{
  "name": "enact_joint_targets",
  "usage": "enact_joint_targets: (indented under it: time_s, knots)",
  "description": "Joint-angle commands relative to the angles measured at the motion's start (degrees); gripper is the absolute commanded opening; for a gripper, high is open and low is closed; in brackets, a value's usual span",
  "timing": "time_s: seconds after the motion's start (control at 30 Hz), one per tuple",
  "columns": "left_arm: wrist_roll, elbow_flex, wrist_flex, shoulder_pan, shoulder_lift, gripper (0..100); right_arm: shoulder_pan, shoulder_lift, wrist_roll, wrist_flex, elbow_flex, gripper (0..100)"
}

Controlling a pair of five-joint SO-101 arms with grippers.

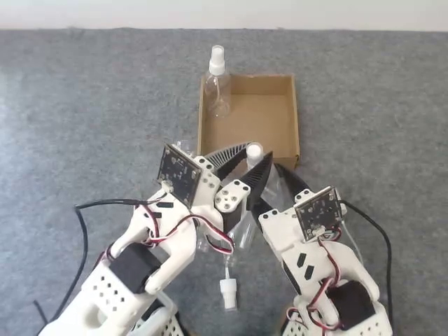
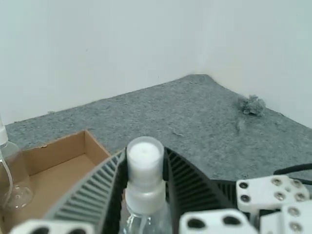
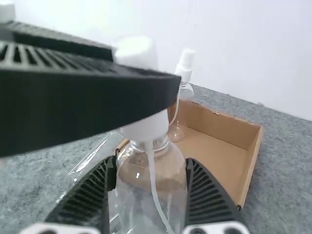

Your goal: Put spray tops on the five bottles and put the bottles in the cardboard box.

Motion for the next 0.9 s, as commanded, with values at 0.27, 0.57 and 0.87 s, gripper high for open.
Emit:
enact_joint_targets:
  time_s: [0.27, 0.57, 0.87]
  knots:
    - [-1.41, 0.57, 1.23, 1.32, 0.18, 20, 0.66, -1.10, -0.35, -1.10, -2.29, 0.9]
    - [-1.49, -0.22, 1.58, 0.97, -0.26, 20, 0.75, -1.10, -0.35, -1.10, -2.29, 0.9]
    - [-1.05, -1.01, 1.85, -3.08, -0.26, 12, 0.75, -1.10, -0.35, -1.10, -2.20, 0.9]
